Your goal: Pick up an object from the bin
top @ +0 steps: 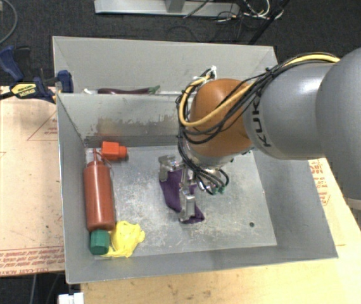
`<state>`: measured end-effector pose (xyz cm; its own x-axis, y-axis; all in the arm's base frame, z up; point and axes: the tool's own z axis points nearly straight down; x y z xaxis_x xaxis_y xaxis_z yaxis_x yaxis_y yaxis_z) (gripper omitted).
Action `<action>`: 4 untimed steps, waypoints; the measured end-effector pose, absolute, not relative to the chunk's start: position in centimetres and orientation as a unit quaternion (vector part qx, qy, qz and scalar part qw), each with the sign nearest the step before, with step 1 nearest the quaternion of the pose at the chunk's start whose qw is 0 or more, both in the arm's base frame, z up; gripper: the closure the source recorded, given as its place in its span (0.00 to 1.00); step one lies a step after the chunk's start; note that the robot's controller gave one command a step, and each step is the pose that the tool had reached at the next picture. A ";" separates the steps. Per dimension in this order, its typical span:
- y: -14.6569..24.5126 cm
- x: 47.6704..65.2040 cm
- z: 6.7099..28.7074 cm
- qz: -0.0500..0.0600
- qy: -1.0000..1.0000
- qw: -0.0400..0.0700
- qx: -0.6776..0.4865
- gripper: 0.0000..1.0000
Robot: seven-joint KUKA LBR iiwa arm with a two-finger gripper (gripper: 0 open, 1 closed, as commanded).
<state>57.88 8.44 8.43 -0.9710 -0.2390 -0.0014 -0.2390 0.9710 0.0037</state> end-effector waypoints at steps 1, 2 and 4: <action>4.3 59.6 7.1 0.002 0.998 0.002 0.058 1.00; 4.3 59.6 7.1 0.002 0.998 0.002 0.059 1.00; 3.7 60.9 17.8 0.003 0.999 0.003 0.044 1.00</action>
Offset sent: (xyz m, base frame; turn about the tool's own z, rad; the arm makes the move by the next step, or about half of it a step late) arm 0.0000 0.0000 0.0000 0.0000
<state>60.91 3.73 17.81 -0.9961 0.0882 -0.0066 0.0881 0.9961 0.0061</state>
